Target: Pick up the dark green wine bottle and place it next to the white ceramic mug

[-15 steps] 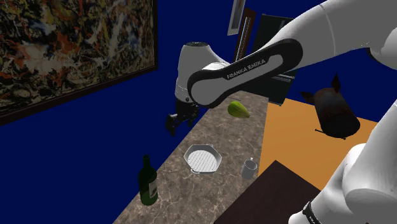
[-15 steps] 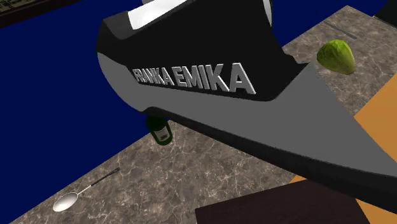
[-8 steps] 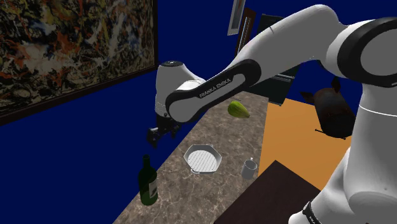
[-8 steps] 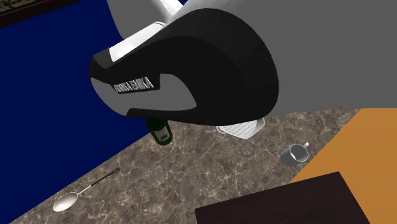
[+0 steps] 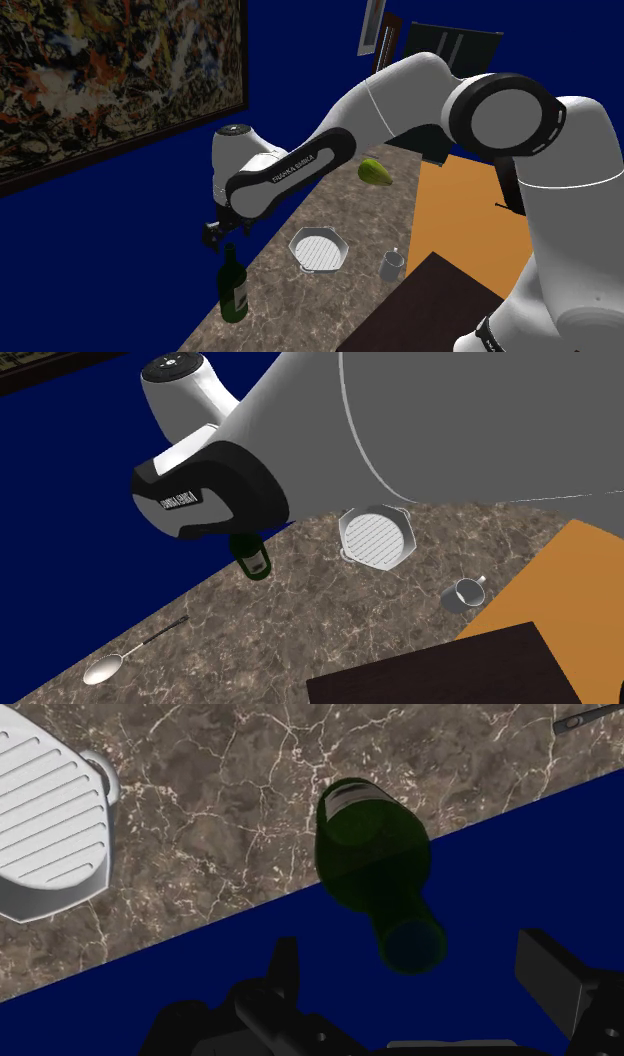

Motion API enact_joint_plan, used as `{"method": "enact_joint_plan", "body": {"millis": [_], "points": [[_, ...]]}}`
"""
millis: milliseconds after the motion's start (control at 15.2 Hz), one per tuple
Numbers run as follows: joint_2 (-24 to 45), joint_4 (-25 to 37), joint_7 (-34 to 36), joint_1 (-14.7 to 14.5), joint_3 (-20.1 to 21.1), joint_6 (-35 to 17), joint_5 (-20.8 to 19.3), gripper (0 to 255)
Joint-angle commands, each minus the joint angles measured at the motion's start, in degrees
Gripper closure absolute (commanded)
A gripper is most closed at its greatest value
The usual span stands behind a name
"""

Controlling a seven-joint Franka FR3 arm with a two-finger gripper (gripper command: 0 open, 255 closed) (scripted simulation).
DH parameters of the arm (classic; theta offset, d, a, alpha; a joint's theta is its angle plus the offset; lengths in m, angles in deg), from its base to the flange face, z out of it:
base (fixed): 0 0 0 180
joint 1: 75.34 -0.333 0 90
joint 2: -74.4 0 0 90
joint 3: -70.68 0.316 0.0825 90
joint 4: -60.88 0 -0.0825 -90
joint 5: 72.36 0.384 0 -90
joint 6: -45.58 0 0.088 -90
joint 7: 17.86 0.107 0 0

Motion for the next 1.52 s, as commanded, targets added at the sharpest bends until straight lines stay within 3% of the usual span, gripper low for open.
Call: {"method": "enact_joint_plan", "body": {"millis": [0,858,924,1452], "points": [[1.55,0.72,0.47,-0.54,-0.26,-0.78,-0.38,0],[4.76,1.38,1.01,-1.19,-1.06,-3.3,-1.31,0],[4.76,1.38,1.01,-1.19,-1.06,-3.3,-1.31,255],[4.77,1.39,1.01,-1.19,-1.07,-3.3,-1.31,255]]}}
